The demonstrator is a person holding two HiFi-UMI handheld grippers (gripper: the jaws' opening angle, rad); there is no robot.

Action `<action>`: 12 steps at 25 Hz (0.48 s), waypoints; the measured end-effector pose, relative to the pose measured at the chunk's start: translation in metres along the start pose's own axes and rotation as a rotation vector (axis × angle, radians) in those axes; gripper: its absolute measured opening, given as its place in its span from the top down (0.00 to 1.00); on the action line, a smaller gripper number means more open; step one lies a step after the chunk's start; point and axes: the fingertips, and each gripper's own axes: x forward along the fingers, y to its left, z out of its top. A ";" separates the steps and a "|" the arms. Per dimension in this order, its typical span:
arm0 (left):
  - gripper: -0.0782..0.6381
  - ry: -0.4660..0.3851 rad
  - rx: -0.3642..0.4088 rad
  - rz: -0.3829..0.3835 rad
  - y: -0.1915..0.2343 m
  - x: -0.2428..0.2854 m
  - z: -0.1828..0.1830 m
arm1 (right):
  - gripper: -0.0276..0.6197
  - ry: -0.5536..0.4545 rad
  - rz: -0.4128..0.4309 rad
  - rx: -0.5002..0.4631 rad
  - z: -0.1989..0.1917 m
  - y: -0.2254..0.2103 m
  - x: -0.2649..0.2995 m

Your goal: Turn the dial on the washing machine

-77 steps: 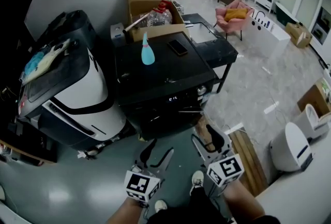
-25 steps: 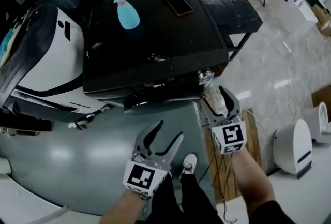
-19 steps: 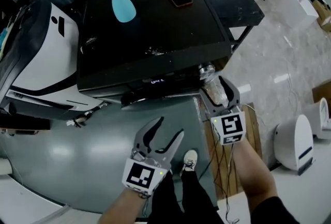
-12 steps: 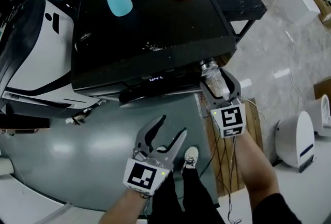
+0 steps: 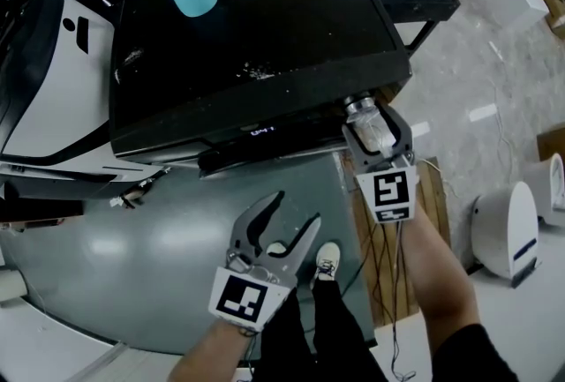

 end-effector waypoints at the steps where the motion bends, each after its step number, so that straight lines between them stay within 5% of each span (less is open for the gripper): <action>1: 0.57 0.001 -0.001 -0.001 0.001 0.000 0.000 | 0.52 -0.004 -0.006 0.001 0.000 -0.001 0.000; 7: 0.57 0.003 -0.005 -0.007 0.001 0.002 -0.002 | 0.55 0.003 -0.022 0.087 -0.004 -0.003 -0.001; 12: 0.57 0.007 -0.008 -0.016 -0.002 0.003 -0.005 | 0.55 -0.068 0.021 0.318 -0.002 -0.007 0.001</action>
